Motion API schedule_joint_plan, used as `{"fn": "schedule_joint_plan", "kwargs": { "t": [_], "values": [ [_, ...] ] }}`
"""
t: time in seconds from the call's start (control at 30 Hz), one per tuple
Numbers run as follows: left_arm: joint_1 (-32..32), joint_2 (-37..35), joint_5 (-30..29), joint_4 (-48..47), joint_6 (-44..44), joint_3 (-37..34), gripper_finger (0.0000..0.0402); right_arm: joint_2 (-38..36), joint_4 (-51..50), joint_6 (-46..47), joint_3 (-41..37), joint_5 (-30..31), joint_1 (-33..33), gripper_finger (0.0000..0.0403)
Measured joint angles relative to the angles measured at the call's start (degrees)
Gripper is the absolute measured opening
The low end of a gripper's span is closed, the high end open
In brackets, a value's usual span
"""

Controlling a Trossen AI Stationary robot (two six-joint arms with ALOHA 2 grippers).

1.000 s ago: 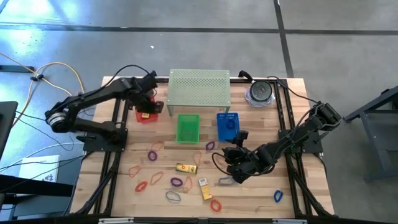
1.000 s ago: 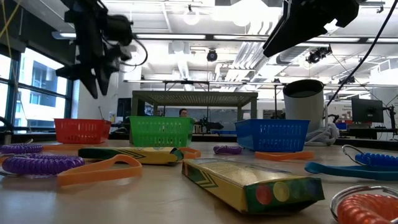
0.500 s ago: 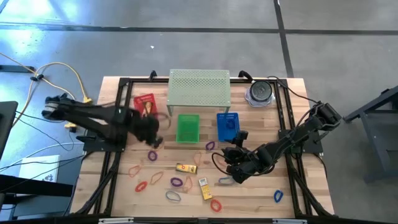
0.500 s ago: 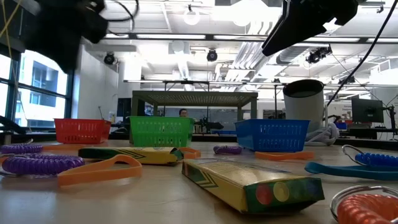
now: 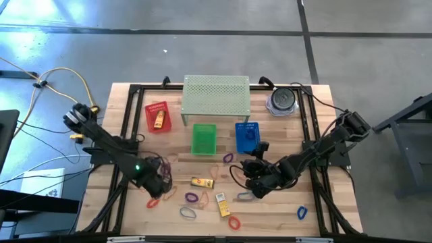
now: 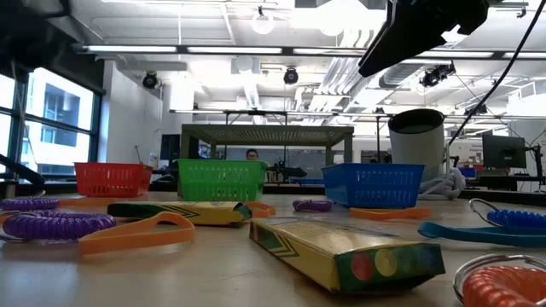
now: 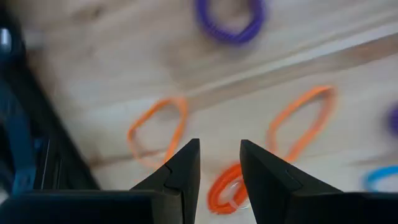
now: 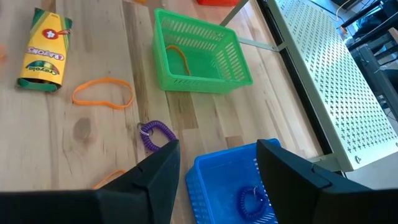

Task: Pick & Place Office Desk Supplies
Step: Put the orange rubber band into the green bin

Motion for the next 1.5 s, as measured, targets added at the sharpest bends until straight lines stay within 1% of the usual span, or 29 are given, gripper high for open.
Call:
{"fn": "schedule_joint_plan", "kwargs": {
  "t": [0.07,0.13,0.2,0.3,0.43,0.53,0.63,0.73,0.9,1.0,1.17,1.27,1.37,1.5],
  "values": [
    [-1.2,2.7,3.0,0.6,-1.0,0.0,0.0108,0.0,0.0,0.0,0.0,0.0,-0.4,0.0201],
    [-1.9,4.8,5.5,0.7,0.0,0.0,0.0108,0.0,0.0,0.0,0.0,-0.3,-0.8,0.0201],
    [-2.0,6.3,6.2,0.7,2.4,0.0,0.0108,0.0,0.0,0.0,0.0,-0.5,-1.2,0.0201],
    [-1.3,6.8,4.3,0.7,4.5,0.0,0.0108,0.0,0.0,0.0,0.0,-1.4,-1.6,0.0201],
    [0.7,6.5,1.3,-0.3,3.5,0.0,0.0108,0.0,0.0,0.0,0.0,-2.3,-1.9,0.0201],
    [2.3,6.5,1.9,-0.8,2.8,-0.8,0.0108,0.0,0.1,0.0,0.0,-3.1,-1.9,0.0201],
    [2.9,6.5,4.1,-0.6,3.1,-1.7,0.0108,0.0,0.2,0.0,0.0,-3.1,-1.9,0.0201],
    [2.2,6.5,3.3,-0.4,3.2,-2.2,0.0108,0.0,0.2,0.0,0.0,-3.4,-1.9,0.0201],
    [0.4,6.5,1.8,1.5,0.0,-2.3,0.0108,0.0,0.2,0.0,0.0,-3.6,-1.9,0.0201],
    [-0.4,6.5,1.5,2.5,-1.0,-2.3,0.0108,0.0,0.2,0.0,0.0,-4.8,-1.9,0.0201],
    [-1.3,6.5,-0.3,2.5,-2.3,-2.5,0.0108,0.0,0.7,0.0,0.0,-4.8,-1.9,0.0201],
    [-1.3,6.5,-0.5,2.6,-3.4,-3.7,0.0108,0.0,1.1,0.0,0.0,-4.8,-1.9,0.0201],
    [-1.3,6.5,1.5,4.7,-3.9,-6.0,0.0108,0.0,1.0,0.0,0.0,-4.8,-1.9,0.0201],
    [-1.3,6.5,0.6,8.2,-3.9,-7.9,0.0108,0.0,1.0,0.0,0.0,-4.8,-1.9,0.0201]
  ]
}}
